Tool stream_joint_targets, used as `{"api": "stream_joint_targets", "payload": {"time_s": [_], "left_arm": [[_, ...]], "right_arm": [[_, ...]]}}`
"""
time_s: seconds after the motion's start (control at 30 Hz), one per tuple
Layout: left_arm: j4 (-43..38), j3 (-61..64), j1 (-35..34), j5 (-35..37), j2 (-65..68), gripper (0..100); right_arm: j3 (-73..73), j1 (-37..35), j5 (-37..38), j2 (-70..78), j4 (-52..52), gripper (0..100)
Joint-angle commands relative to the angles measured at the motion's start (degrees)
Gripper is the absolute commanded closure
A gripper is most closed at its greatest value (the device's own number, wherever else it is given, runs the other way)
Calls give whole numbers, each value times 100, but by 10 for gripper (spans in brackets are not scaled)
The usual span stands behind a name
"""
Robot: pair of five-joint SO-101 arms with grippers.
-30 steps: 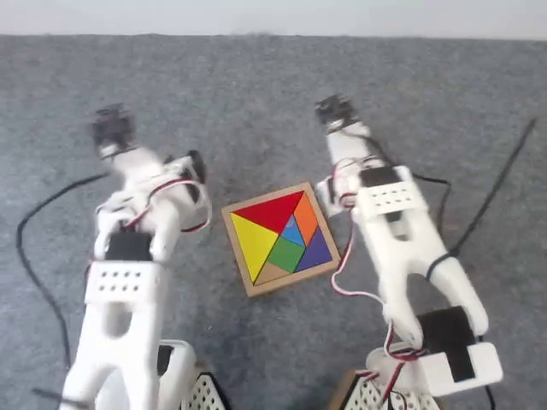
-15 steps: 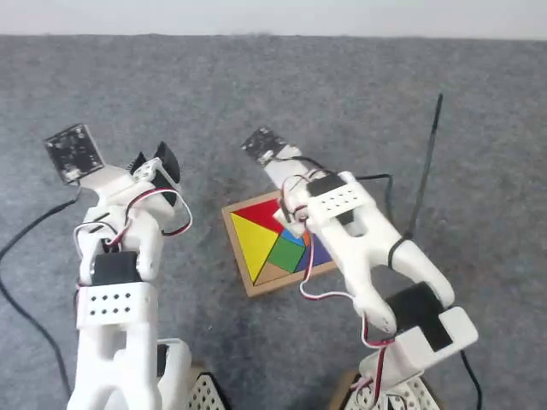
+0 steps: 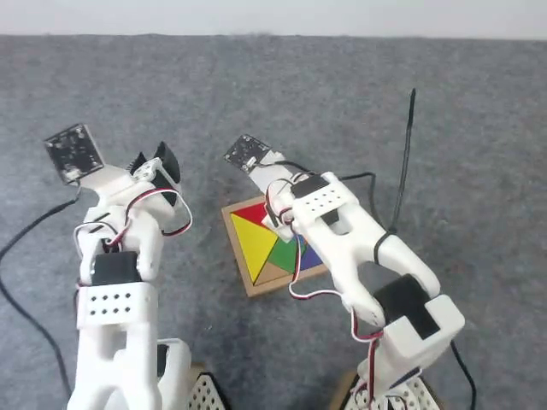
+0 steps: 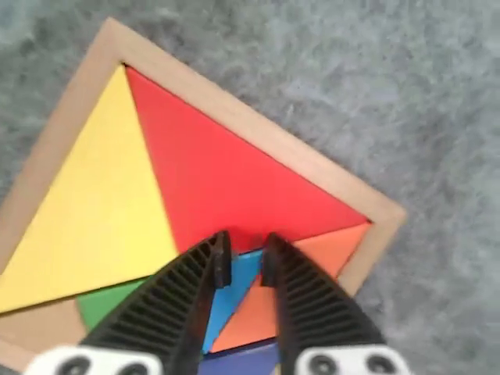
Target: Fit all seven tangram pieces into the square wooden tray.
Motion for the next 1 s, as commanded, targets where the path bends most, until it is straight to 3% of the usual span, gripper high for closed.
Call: {"api": "stream_joint_targets", "payload": {"time_s": [0.0,0.53,0.73,0.8,0.87,0.97], "left_arm": [[-149,-101,-53,26,-123,866],[-123,-57,-53,-26,-123,866],[545,233,-167,-1635,-141,867],[756,391,-510,-2136,-141,867],[615,673,-949,-2330,-141,868],[18,1262,-1459,-2382,-396,910]], "right_arm": [[-185,-48,62,-119,136,979],[774,875,-308,-2642,453,992],[1486,1938,-818,-3152,-734,983],[1486,2053,-1125,-3187,-743,913],[1495,2018,-1231,-3213,-725,766],[1530,1859,-765,-3284,-602,563]]}}
